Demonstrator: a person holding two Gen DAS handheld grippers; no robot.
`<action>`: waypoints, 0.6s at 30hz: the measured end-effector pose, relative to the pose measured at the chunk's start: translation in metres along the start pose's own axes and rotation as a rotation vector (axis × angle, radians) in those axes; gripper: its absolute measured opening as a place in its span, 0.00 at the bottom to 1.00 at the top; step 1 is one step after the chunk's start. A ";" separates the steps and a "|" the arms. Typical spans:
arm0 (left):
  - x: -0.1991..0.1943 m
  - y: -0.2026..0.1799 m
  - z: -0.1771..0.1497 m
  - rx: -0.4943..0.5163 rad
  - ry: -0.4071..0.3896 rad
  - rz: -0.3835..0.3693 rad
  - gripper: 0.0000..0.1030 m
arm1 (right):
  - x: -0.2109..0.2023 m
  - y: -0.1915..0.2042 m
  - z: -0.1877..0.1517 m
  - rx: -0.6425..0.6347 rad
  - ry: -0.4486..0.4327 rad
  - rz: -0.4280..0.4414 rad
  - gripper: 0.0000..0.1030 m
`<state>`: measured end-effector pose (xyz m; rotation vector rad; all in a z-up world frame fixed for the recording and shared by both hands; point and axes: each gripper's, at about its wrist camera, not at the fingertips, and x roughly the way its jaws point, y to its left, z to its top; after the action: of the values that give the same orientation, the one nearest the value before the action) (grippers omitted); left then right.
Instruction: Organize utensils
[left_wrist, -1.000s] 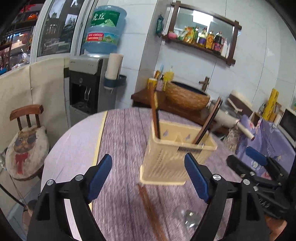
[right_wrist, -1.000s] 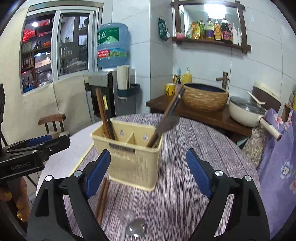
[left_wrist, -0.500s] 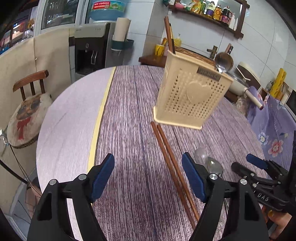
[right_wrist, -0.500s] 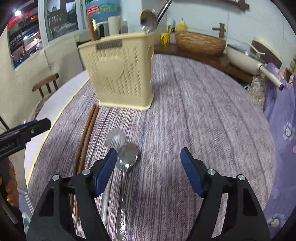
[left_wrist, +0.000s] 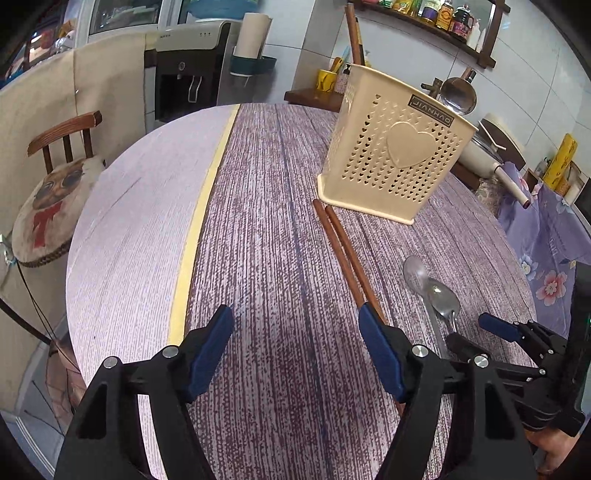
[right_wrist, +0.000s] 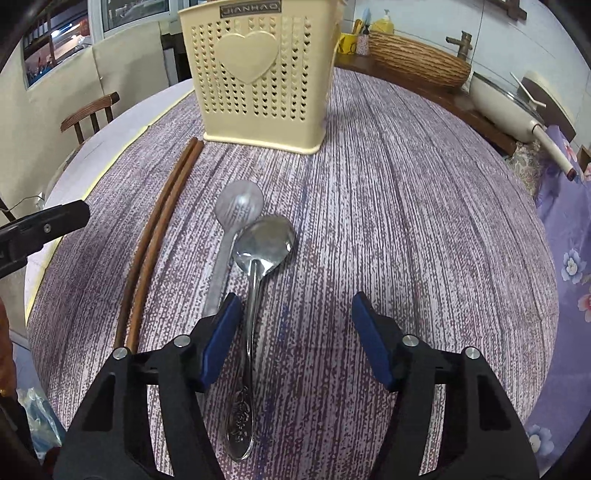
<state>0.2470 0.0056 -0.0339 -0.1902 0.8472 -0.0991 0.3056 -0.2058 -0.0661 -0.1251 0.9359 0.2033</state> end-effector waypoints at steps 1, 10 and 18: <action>0.000 0.000 -0.001 -0.002 0.002 0.000 0.68 | 0.001 0.000 0.000 0.004 0.001 0.005 0.60; 0.002 -0.001 -0.002 -0.006 0.008 -0.006 0.67 | 0.003 -0.013 0.004 0.091 -0.019 0.018 0.10; 0.012 -0.012 0.003 0.025 0.018 0.009 0.67 | 0.001 -0.030 0.002 0.112 -0.022 -0.010 0.08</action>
<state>0.2570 -0.0076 -0.0388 -0.1618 0.8640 -0.1026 0.3148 -0.2349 -0.0651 -0.0240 0.9229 0.1427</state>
